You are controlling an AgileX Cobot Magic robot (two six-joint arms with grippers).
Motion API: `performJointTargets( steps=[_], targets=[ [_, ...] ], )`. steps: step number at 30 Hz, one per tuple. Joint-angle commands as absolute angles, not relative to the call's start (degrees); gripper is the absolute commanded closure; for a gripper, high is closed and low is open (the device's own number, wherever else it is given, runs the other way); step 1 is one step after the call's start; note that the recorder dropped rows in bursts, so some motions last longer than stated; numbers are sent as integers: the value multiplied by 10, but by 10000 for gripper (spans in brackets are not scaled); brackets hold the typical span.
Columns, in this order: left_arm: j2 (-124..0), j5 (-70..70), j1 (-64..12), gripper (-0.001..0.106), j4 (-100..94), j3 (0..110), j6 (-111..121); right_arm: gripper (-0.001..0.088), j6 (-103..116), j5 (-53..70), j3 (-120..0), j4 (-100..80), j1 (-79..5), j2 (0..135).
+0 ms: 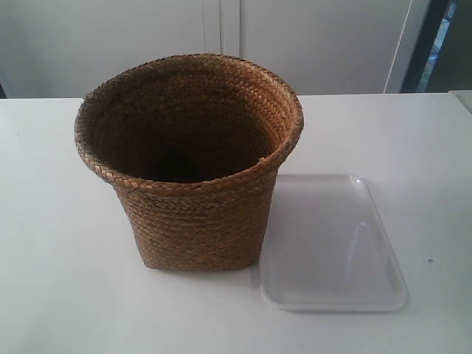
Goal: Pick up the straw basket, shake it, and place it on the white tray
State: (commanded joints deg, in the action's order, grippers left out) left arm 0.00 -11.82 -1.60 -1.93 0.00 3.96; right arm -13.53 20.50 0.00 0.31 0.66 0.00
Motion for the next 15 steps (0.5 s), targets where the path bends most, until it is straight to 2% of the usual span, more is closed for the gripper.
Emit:
performJointTargets(
  steps=[15],
  targets=[
    [0,-108,-16,1053,-19,0,35,719,-168,205,0,-21,7,0]
  ],
)
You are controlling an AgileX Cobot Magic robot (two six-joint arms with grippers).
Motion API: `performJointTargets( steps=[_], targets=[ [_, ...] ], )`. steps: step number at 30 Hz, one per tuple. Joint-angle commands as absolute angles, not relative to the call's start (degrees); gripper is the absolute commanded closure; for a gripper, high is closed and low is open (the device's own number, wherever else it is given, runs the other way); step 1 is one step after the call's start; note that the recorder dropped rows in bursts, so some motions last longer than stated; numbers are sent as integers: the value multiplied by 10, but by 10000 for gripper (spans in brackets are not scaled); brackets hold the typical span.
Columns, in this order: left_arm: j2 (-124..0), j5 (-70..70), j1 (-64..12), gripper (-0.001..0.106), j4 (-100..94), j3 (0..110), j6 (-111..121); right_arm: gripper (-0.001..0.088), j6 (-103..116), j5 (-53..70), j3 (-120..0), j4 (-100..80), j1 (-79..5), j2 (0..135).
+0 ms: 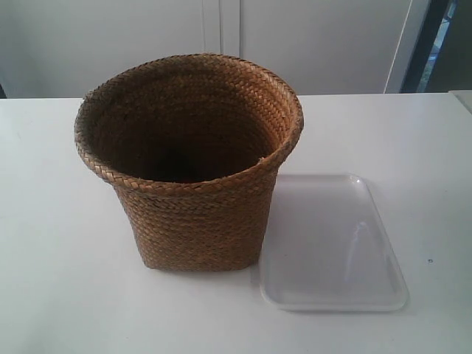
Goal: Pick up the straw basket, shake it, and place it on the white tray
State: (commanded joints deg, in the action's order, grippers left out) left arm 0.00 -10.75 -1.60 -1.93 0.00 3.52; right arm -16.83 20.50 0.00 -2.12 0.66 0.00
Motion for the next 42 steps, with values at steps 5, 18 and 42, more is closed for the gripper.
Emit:
performJointTargets(
  steps=[5,18,42],
  targets=[
    [0,0,-16,1053,38,0,124,719,-182,203,0,-30,7,0],
    [0,148,-16,1053,48,0,173,719,31,-264,0,60,7,0],
    [-371,182,-16,1053,72,410,165,721,96,-431,-296,259,7,245]
  ],
)
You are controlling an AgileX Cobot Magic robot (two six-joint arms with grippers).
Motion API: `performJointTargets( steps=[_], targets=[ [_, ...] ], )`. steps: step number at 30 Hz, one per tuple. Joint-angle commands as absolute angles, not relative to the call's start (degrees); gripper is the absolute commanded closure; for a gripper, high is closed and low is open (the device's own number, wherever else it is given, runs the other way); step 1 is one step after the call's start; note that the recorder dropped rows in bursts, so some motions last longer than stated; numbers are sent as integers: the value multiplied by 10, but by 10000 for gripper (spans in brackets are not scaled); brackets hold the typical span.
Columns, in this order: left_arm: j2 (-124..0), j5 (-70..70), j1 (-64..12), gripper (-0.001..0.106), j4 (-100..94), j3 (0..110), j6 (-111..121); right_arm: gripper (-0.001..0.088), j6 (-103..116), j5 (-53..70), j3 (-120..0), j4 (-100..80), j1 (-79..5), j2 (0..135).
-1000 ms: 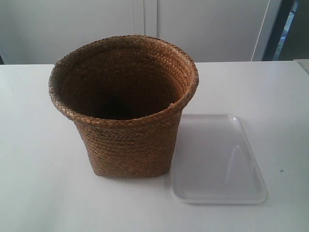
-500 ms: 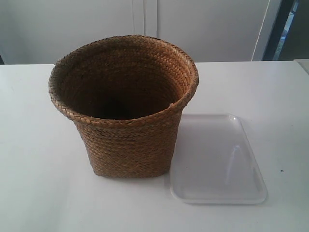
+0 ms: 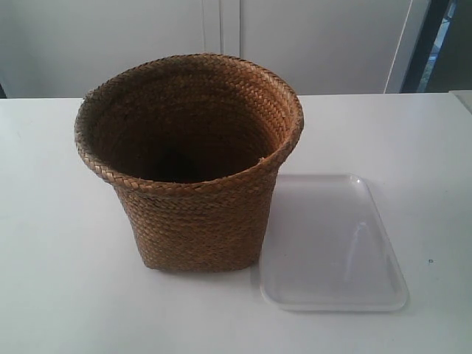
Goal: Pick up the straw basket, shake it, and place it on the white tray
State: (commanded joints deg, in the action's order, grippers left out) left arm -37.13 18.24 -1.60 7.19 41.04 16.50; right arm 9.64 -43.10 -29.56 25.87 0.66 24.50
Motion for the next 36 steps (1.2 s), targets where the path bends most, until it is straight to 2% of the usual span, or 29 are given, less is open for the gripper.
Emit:
performJointTargets(
  steps=[3,6,10,16,22,24,27,29,30,31,33,35,36],
  targets=[
    [-473,84,-16,1053,72,495,165,721,95,-264,-403,189,7,346],
    [-566,-109,-16,1053,72,595,165,721,95,-38,-529,118,6,464],
    [-670,-320,-16,1053,92,693,113,721,74,277,-679,118,6,620],
    [-733,-467,-16,1053,282,758,-74,721,24,677,-838,156,6,799],
    [-740,-496,-16,1053,298,768,-97,720,-4,700,-868,237,5,839],
    [-743,-496,-16,1022,304,768,-99,719,-33,700,-868,283,5,838],
    [-753,-507,-16,874,311,768,-99,714,-62,700,-868,332,3,836],
    [-764,-518,-16,712,311,768,-99,692,-88,700,-868,352,3,836],
    [-770,-519,-16,638,311,768,-99,671,-100,700,-868,359,3,836],
    [-775,-520,-16,526,311,768,-99,627,-121,700,-868,363,3,836],
    [-784,-517,-16,385,311,768,-99,532,-131,700,-868,365,3,836],
    [-793,-509,-16,301,311,768,-99,390,-131,700,-868,364,3,836],
    [-796,-508,-16,293,311,768,-99,318,-131,700,-868,364,3,838]
  ],
)
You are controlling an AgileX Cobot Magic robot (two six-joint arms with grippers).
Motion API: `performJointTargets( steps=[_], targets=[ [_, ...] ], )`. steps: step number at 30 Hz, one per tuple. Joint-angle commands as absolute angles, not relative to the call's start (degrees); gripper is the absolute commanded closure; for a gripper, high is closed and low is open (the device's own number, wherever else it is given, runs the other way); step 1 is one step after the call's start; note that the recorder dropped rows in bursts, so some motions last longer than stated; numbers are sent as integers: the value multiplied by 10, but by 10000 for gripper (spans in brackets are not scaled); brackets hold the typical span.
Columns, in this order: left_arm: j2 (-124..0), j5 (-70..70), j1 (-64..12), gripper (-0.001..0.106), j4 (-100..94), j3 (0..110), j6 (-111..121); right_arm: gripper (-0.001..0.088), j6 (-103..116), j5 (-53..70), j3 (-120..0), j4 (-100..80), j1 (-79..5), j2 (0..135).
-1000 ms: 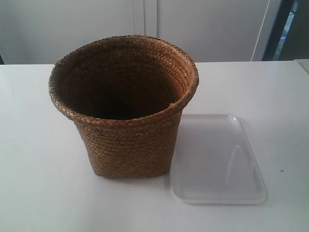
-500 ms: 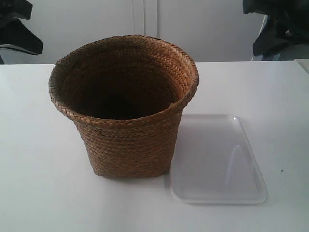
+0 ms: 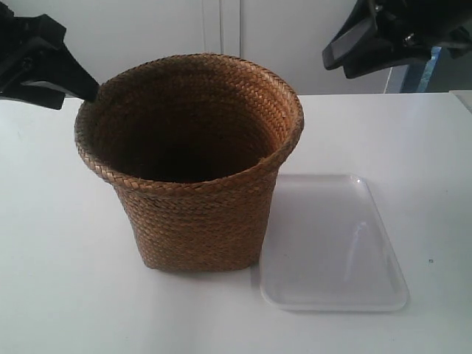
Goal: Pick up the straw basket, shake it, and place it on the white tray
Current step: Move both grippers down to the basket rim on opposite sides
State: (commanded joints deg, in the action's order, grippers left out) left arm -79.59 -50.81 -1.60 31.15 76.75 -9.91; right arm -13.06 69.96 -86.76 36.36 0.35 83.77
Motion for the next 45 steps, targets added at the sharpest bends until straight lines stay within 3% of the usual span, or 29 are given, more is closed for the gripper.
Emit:
performJointTargets(
  steps=[2,4,14,30,37,45],
  targets=[
    [-803,-505,-16,299,308,768,-99,220,-131,700,-868,364,3,843],
    [-812,-501,-16,301,293,768,-99,188,-132,700,-868,362,3,853],
    [-851,-453,-16,301,289,768,-101,188,-116,700,-868,347,0,909],
    [-863,-456,-37,344,254,768,-125,189,-48,655,-874,263,-90,940],
    [-864,-456,-54,362,230,780,-109,256,-7,661,-926,236,-113,962],
    [-873,-465,-54,371,226,823,-105,258,9,663,-941,176,-131,1000]
  ],
)
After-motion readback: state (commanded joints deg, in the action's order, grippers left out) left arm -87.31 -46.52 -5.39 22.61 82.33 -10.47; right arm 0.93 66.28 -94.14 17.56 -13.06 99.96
